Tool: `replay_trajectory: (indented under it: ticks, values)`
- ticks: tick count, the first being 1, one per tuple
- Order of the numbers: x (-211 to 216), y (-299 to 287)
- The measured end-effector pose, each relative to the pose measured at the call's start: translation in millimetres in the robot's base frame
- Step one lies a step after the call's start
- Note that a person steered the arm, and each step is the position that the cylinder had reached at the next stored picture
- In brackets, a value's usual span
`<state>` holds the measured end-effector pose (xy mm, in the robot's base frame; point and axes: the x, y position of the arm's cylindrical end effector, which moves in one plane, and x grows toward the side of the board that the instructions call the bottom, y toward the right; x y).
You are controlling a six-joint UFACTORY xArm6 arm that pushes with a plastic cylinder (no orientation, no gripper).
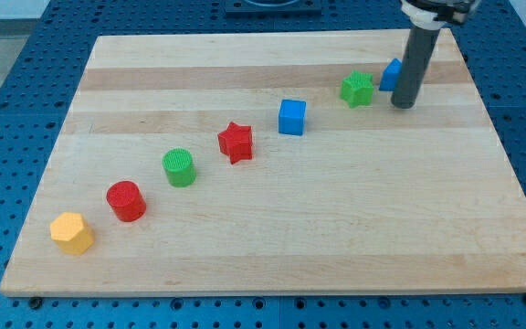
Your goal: Push the blue triangle slightly up
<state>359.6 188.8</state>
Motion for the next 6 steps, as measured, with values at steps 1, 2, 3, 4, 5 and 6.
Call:
replay_trajectory:
  ticks: [1, 2, 3, 4, 5, 6]
  values:
    - [-8, 11]
    - [-17, 11]
    - [-26, 9]
    - [-33, 5]
    - [-34, -4]
    - [-34, -14]
